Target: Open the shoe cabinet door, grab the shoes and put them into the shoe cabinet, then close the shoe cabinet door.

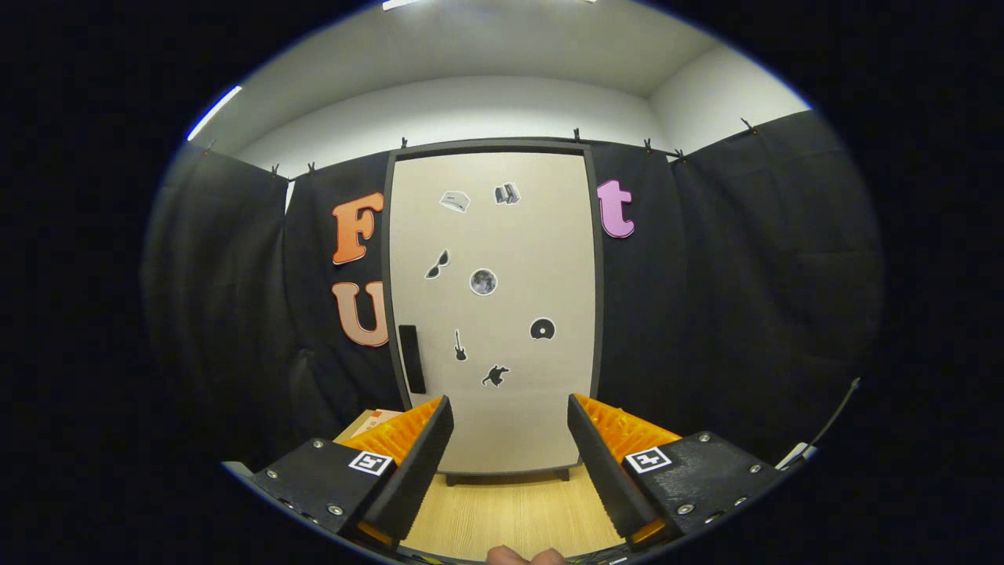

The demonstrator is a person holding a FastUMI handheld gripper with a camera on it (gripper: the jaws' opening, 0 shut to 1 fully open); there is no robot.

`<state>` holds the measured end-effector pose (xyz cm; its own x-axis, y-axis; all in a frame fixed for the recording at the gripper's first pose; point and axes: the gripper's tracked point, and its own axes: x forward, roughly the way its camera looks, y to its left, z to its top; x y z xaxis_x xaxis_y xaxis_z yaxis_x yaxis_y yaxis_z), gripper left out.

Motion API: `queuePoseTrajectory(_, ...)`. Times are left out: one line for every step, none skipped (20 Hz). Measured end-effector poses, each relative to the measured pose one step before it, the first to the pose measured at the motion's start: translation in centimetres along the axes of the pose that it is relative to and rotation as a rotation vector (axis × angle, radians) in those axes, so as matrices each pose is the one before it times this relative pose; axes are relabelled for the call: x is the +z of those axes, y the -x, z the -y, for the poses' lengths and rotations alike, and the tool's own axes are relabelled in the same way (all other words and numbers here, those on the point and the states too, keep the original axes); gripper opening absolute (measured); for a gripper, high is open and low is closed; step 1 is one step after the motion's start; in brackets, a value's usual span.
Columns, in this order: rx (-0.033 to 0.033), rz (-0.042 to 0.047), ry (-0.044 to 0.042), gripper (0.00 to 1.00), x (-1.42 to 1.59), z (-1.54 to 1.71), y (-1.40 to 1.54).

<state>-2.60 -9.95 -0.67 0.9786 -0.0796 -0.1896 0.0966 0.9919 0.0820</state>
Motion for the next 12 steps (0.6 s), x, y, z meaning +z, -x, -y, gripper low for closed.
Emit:
queuePoseTrajectory(0.00164, -0.00004, -0.00893, 0.92, 0.046, 0.538, 0.235)
queuePoseTrajectory(0.00125, 0.00645, -0.01051, 0.92, 0.117, 0.477, 0.251)
queuePoseTrajectory(0.00160, 0.00608, -0.00936, 0.92, 0.176, 0.393, 0.090)
queuePoseTrajectory(0.00301, -0.00026, -0.00642, 0.92, -0.099, 0.293, 0.024)
queuePoseTrajectory(0.00244, -0.00166, -0.00489, 0.92, -0.102, 0.337, 0.058)
queuePoseTrajectory(0.00234, -0.00129, -0.00325, 0.92, -0.035, 0.240, -0.062)
queuePoseTrajectory(0.00308, 0.00025, -0.00312, 0.92, 0.071, 0.154, -0.019)
queuePoseTrajectory(0.00355, 0.00234, -0.00333, 0.92, 0.094, 0.079, -0.009)
queuePoseTrajectory(0.00482, 0.00097, -0.00158, 0.92, 0.082, 0.019, 0.048)
queuePoseTrajectory(0.00444, -0.00235, 0.00026, 0.92, -0.117, 0.009, -0.048)
queuePoseTrajectory(0.00374, 0.00046, 0.00089, 0.92, 0.016, -0.016, -0.066)
queuePoseTrajectory(0.00526, -0.00023, 0.00045, 0.92, -0.016, -0.046, -0.385)
